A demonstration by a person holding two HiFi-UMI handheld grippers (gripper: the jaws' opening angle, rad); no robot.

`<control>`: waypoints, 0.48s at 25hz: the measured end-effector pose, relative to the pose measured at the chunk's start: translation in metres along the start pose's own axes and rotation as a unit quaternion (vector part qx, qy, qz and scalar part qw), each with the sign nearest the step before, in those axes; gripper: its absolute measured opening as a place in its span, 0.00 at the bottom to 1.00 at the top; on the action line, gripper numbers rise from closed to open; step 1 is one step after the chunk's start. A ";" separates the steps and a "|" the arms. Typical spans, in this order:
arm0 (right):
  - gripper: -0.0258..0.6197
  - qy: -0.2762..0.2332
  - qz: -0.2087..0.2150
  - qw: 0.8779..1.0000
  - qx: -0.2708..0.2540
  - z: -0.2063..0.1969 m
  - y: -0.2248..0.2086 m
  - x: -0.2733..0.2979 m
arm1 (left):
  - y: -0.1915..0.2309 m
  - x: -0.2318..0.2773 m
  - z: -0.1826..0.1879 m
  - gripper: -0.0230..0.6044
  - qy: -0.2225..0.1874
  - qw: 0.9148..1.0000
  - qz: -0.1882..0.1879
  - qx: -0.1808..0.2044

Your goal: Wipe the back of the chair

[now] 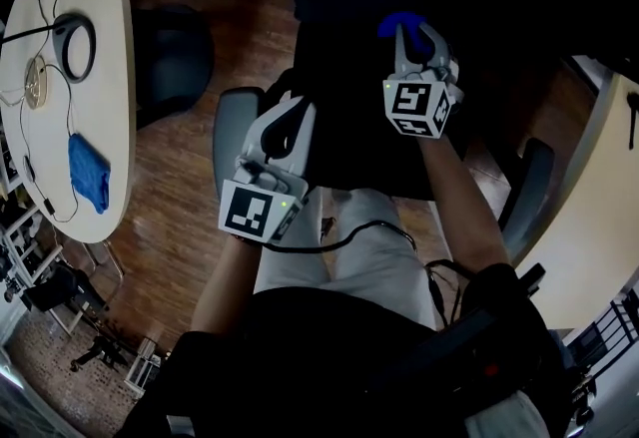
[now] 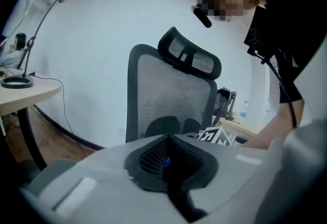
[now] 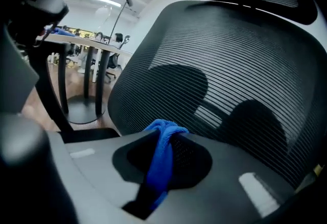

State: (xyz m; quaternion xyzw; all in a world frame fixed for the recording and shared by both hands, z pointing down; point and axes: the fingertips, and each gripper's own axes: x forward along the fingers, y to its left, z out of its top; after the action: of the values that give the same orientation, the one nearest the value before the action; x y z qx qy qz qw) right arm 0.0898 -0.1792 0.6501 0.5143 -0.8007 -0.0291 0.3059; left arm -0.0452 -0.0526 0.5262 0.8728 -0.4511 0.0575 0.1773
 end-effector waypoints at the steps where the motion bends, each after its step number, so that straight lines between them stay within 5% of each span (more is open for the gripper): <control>1: 0.10 -0.008 0.015 1.000 -0.003 0.008 0.013 0.006 | 0.003 -0.002 0.003 0.04 -0.006 1.000 0.006 -0.006; 7: 0.10 -0.061 0.159 0.983 -0.069 0.071 0.106 0.045 | 0.019 -0.019 0.014 0.04 -0.008 0.999 0.039 -0.010; 12: 0.10 -0.097 0.193 0.975 -0.047 0.119 0.132 0.056 | 0.037 -0.032 0.012 0.05 0.011 0.998 0.054 0.041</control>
State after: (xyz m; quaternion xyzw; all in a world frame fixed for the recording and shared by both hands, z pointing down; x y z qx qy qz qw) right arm -0.0943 -0.1959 0.6266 0.3298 -0.9084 -0.0569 0.2506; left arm -0.0939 -0.0520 0.5166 0.8530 -0.4927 0.0952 0.1432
